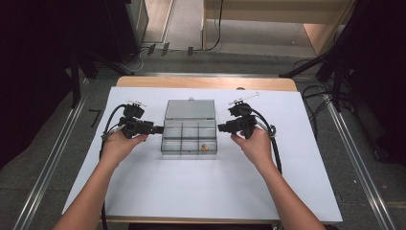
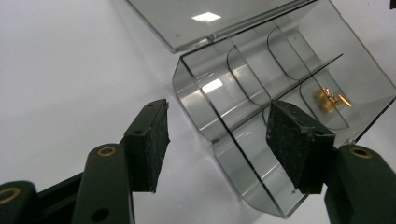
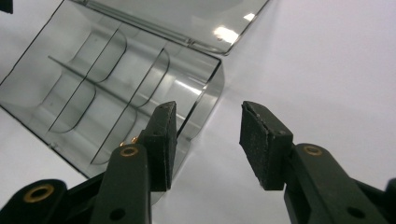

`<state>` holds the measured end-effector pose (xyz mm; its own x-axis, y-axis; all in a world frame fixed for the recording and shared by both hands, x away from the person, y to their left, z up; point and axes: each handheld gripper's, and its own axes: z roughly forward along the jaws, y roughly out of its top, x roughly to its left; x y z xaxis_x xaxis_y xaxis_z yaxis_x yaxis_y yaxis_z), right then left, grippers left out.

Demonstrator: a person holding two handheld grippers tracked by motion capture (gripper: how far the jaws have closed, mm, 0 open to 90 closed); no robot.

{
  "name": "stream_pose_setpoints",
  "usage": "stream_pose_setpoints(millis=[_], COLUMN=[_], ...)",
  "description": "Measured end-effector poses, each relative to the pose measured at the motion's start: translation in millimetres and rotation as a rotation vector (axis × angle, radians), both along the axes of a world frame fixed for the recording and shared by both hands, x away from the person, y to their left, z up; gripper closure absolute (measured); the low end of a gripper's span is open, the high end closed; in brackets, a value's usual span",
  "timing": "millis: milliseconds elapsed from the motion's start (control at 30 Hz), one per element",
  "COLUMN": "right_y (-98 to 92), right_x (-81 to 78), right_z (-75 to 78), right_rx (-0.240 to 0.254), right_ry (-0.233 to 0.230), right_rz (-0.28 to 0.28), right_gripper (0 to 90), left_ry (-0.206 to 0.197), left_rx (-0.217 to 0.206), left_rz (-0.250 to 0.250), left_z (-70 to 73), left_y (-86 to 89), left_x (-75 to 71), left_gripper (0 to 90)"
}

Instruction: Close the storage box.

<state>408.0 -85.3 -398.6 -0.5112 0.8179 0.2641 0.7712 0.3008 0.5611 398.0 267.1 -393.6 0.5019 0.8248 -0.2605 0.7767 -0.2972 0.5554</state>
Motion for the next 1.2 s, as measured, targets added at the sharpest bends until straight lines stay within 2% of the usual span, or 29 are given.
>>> stream_pose_setpoints(millis=[67, 200, 400, 533, 633, 667, 767, 867, 1033, 1100, 1200], right_y=[-0.5, 1.1, -0.1, 5.1, 7.8, 8.9, 12.7, 16.5, 26.5, 29.1, 32.0], right_x=[2.9, 10.0, 25.5, 35.0, 43.6, 46.8, 56.0, 64.0, 72.8, 75.9, 80.9], right_z=[0.3, 1.9, 5.6, 7.3, 8.3, 8.6, 8.6, 8.3, 3.8, 2.0, 0.8], right_rx=[-0.004, -0.038, -0.032, -0.049, -0.042, -0.044, -0.052, -0.064, -0.089, -0.09, -0.093], right_ry=[0.013, 0.009, 0.028, 0.034, 0.038, 0.043, 0.057, 0.068, 0.09, 0.097, 0.113], right_rz=[-0.01, -0.014, -0.039, -0.051, -0.068, -0.072, -0.079, -0.085, -0.094, -0.1, -0.108], right_gripper=[57.8, 58.3, 59.7, 61.0, 61.4, 61.4, 61.7, 62.2, 62.7, 62.9, 63.0], left_ry=[0.0, 0.018, 0.049, 0.066, 0.06, 0.069, 0.089, 0.099, 0.117, 0.115, 0.116], left_rx=[0.008, 0.001, 0.013, 0.008, -0.005, 0.006, -0.005, 0.011, 0.007, 0.038, 0.043], left_rz=[0.004, 0.021, 0.059, 0.091, 0.107, 0.109, 0.12, 0.132, 0.155, 0.154, 0.162], left_z=[1.2, 3.2, 7.0, 8.4, 7.8, 7.6, 7.7, 7.3, 3.8, 4.2, 6.4], left_y=[-1.1, -3.7, -4.6, -3.4, -3.2, -3.3, -4.4, -7.5, -14.6, -19.5, -24.6], left_x=[5.4, 15.7, 32.1, 43.3, 49.0, 51.5, 58.1, 63.6, 71.9, 75.4, 81.1], left_gripper=[42.9, 44.6, 46.1, 47.8, 50.1, 50.6, 51.4, 51.8, 50.5, 50.9, 51.3])
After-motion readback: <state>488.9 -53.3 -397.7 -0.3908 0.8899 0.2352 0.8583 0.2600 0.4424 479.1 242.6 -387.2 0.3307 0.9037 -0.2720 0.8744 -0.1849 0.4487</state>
